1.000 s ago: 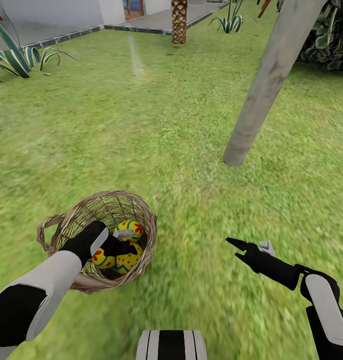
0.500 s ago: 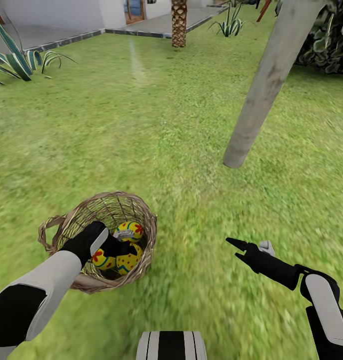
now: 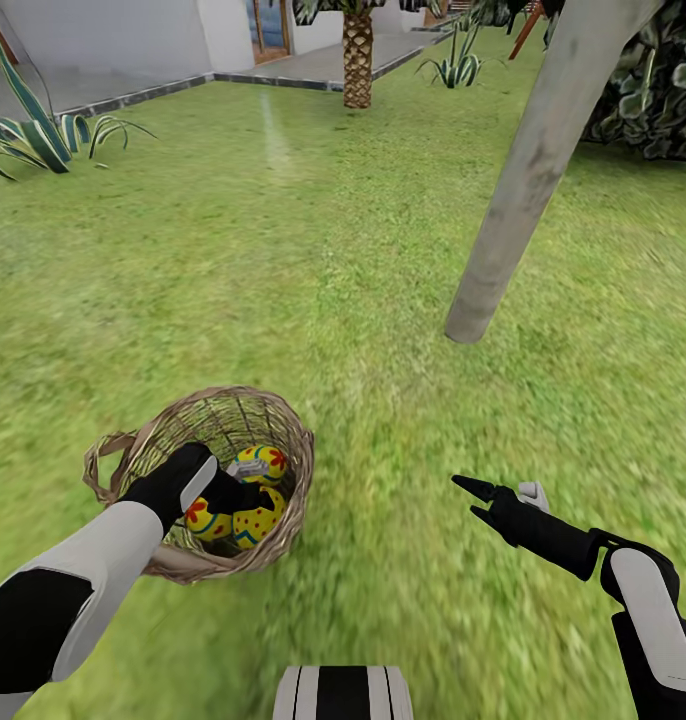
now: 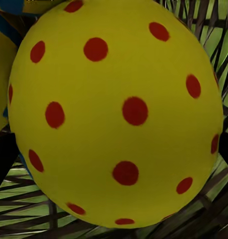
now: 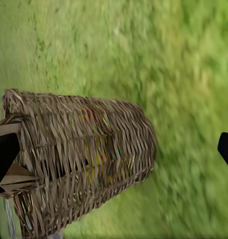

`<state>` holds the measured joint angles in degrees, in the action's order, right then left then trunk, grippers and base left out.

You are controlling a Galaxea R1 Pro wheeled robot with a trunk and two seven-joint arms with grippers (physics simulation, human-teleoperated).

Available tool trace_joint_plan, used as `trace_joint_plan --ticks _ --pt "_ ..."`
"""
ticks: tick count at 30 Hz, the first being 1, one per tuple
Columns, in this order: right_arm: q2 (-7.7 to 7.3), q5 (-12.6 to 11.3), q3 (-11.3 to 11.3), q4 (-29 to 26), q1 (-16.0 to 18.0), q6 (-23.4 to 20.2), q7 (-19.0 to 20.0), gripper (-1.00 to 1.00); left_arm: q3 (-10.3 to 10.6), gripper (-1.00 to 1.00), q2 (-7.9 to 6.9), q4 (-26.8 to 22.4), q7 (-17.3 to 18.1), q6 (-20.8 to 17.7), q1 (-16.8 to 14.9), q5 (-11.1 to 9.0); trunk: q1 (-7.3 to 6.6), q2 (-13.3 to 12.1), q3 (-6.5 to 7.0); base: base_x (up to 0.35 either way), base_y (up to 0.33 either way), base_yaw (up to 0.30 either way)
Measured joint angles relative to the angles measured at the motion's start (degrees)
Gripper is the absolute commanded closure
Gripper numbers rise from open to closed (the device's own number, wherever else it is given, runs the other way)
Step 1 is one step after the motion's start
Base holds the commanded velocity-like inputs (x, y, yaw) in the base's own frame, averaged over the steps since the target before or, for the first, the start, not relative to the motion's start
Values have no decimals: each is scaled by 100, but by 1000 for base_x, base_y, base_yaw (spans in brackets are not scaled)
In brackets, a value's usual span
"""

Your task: Take the three Easter eggs out of the wicker basket on the lawn in the garden, then place them on the lawn next to a single tree (choose any tree) so that all three eggs are next to the same tree and none are left in the basket.

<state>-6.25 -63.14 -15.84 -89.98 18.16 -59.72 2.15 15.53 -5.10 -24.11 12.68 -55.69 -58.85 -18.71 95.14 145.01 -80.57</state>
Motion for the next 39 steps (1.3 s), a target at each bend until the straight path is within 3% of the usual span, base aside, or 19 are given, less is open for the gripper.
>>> trace_joint_plan --ticks 19,24,27,39 --pt "5 -4 0 0 0 0 0 -100 -4 100 -1 -10 3 -117 -1 -2 -16 -8 132 0 0 0" --pt "1 8 107 0 0 0 -7 -100 -3 100 -2 3 3 -129 0 1 -16 -8 133 0 0 0" --pt "0 -1 120 0 0 0 -6 -100 -4 100 -1 14 4 -131 -1 0 -24 -12 199 0 0 0" --pt "0 7 123 0 0 0 -8 -100 1 100 5 3 4 -132 -1 2 -23 -12 200 -23 0 0"
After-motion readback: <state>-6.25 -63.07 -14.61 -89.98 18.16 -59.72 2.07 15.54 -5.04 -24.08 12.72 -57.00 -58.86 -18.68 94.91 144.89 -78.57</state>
